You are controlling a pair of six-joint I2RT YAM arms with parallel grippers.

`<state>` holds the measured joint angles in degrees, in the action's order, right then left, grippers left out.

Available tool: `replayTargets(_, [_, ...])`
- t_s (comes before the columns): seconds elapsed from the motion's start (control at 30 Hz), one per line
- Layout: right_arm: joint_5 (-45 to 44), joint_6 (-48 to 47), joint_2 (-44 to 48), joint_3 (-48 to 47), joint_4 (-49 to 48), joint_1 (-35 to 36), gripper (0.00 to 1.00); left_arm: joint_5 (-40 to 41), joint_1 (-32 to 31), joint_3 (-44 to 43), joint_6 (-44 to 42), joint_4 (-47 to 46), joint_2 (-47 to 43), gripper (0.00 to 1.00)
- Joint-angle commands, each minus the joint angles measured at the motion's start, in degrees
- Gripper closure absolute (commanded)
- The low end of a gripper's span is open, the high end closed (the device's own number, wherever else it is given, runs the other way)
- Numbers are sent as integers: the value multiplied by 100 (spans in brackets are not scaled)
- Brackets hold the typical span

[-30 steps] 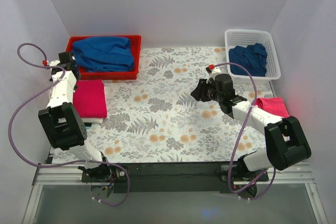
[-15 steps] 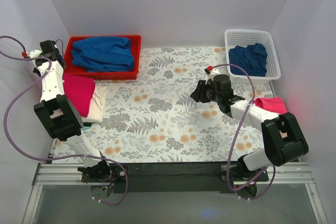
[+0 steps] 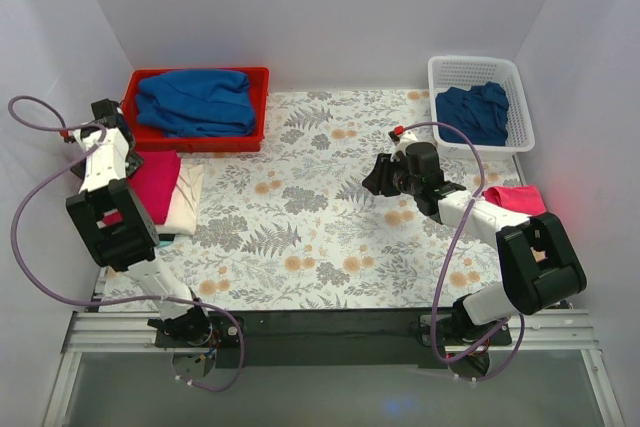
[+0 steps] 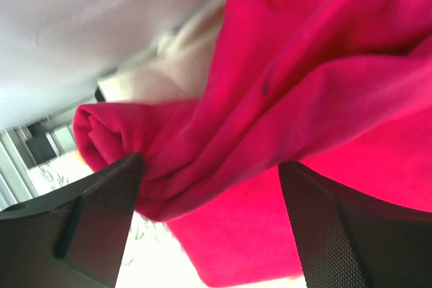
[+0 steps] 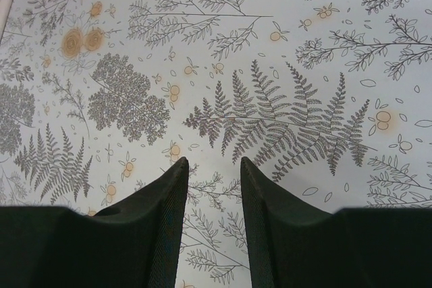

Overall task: Fold and stack the t-shirts
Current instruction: Put the neatly folded tshirt into the corner of the board with the left arm

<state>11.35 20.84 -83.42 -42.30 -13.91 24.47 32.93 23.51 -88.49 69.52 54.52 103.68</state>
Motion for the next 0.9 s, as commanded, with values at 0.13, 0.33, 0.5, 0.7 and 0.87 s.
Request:
replayTargets(0.13, [218,-1,-43,-129,-235,49,57,-760,5,842,-157,-1048,-2078,18])
replayTargets(0.33, [244,8,-26,-155,-243,102,57,-1253,-57,552,-333,-1014,-2712,17])
replayTargets(0.5, [227,-1,10,-138,-235,111,57,-2033,-92,691,-518,-908,-2888,16])
replayTargets(0.7, [209,16,1,-138,-235,102,57,-2729,-180,1526,-571,-1408,-3125,15])
replayTargets(0.87, [192,43,10,-147,-243,128,58,-2775,-303,1844,-378,-1629,-2714,15])
